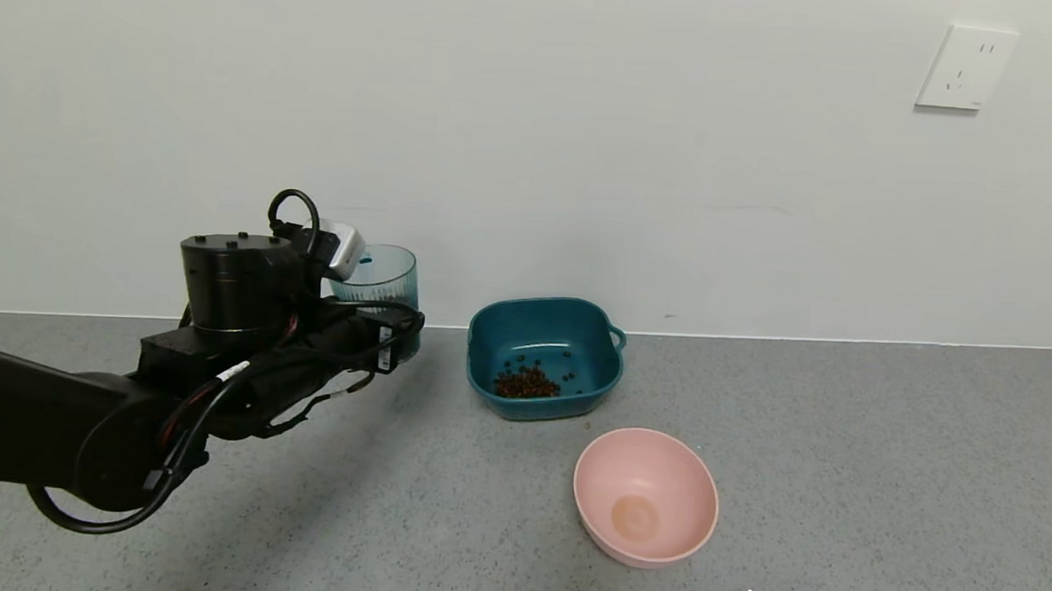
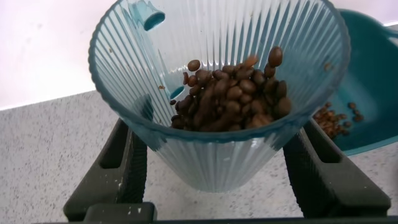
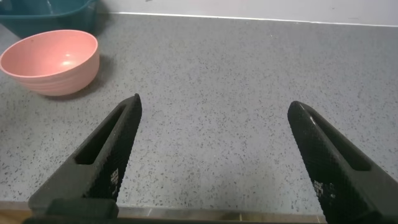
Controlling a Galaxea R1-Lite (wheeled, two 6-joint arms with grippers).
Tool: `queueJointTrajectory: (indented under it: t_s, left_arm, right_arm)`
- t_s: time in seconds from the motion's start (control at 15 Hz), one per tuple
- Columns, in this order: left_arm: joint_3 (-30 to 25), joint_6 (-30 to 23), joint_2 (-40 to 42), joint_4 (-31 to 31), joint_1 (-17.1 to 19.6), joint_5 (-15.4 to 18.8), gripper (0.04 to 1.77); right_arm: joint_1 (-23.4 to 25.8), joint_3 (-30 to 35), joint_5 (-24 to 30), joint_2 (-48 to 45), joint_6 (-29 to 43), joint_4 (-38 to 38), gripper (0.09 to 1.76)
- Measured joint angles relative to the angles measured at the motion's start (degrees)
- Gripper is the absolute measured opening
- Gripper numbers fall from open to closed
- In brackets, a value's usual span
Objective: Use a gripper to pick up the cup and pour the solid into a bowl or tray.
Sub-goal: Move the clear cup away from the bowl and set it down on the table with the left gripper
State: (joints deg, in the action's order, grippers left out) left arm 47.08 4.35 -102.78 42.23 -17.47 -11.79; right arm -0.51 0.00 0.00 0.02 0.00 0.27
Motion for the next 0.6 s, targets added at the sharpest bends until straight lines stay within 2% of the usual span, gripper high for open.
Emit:
queueJointTrajectory:
  t_s: [0.2,0.6]
  left_arm:
    - [-3.3,-3.1,-0.4,7.3,3.4,3.8,1.28]
    - [-6.7,-5.1,-8.4,20.1,6.3,3.4,1.28]
  right_arm:
    - [0.0,0.0,0.0,0.0,0.0,0.0,1.71]
    - [0.0,0.0,0.0,0.0,0.0,0.1,1.71]
